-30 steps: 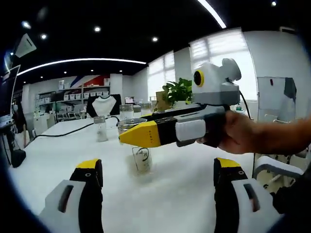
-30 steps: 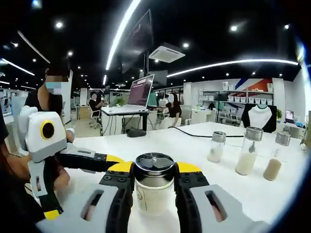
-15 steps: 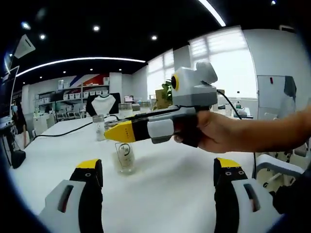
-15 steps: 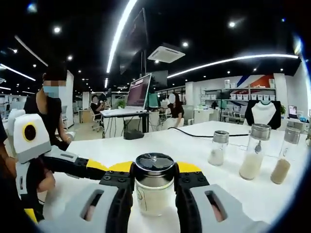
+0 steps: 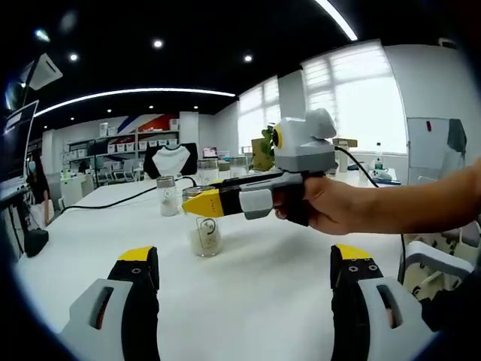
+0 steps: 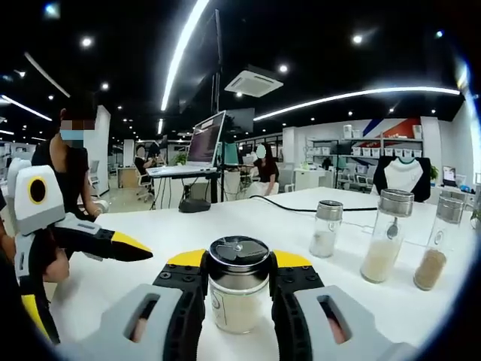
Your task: Rotate the seasoning bottle until the label or dispensing opening points toward the visible target arrow and the bottle remains upright within the marked orientation range
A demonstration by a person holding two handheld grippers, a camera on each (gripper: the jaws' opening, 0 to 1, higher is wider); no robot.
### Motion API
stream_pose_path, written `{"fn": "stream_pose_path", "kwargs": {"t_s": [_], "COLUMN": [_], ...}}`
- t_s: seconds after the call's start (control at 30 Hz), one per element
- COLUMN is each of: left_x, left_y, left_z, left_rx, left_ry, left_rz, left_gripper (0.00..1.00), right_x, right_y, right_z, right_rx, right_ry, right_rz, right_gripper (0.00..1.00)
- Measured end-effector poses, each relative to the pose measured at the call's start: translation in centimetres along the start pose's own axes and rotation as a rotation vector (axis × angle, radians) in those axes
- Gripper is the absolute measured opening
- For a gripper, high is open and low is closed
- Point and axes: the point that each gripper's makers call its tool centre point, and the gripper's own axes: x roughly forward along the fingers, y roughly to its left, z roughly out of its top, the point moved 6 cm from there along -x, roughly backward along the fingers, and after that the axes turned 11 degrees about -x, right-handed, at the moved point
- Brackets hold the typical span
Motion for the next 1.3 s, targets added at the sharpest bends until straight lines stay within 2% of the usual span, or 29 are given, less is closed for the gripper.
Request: {"fn": "stream_pose_path", "kwargs": {"t_s": [0.2, 1.13, 1.17, 1.23, 1.3], "left_x": [-0.04, 0.02, 0.04, 0.07, 0.13], "left_y": [0.07, 0.43, 0.41, 0.37, 0.36], "left_z": [0.06, -0.33, -0.34, -0.37, -0.46], "left_rx": [-0.001, -0.017, -0.017, -0.018, -0.016], "left_ry": [-0.003, 0.012, 0.012, 0.012, 0.016], "left_rz": [0.006, 0.019, 0.018, 0.015, 0.014], "left_gripper": [1.0, 1.0, 1.0, 1.0, 1.0], "right_x": [-0.02, -0.04, -0.04, 0.01, 0.15], "right_y": [-0.41, -0.39, -0.45, -0.42, -0.45], "right_z": [-0.15, -0.08, -0.04, -0.22, -0.18], "right_rx": [0.003, 0.011, 0.013, 0.105, 0.093], "right_ry": [0.011, 0.025, 0.029, 0.065, 0.06], "right_rz": [-0.037, -0.043, -0.037, -0.046, -0.036], "right_gripper": [0.29, 0.3, 0.3, 0.32, 0.31]}}
